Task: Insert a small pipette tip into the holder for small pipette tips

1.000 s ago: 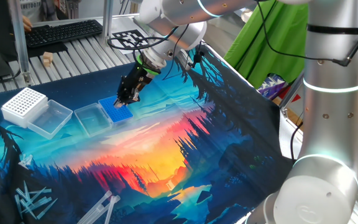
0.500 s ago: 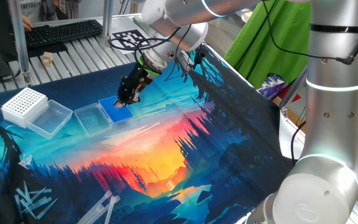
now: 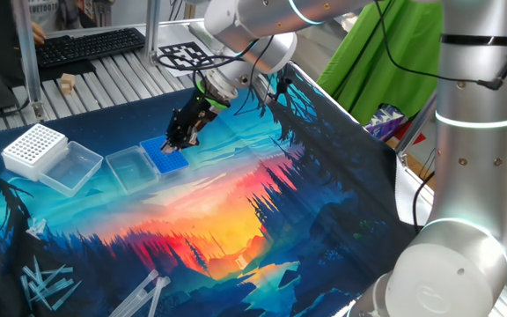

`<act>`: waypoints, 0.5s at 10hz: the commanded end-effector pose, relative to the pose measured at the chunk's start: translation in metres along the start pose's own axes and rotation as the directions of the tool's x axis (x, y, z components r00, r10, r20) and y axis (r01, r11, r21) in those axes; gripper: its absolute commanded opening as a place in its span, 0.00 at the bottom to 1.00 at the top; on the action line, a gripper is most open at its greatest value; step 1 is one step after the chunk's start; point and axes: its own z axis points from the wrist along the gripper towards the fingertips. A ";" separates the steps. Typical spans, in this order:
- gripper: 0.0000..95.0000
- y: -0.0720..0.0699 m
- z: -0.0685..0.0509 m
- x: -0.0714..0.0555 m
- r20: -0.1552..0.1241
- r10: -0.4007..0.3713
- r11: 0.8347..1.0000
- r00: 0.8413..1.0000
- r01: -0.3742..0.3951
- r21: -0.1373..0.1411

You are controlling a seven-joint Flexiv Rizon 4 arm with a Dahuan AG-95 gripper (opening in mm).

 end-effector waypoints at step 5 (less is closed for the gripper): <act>0.00 0.001 0.000 0.000 -0.012 0.008 1.000 1.000 -0.008 0.005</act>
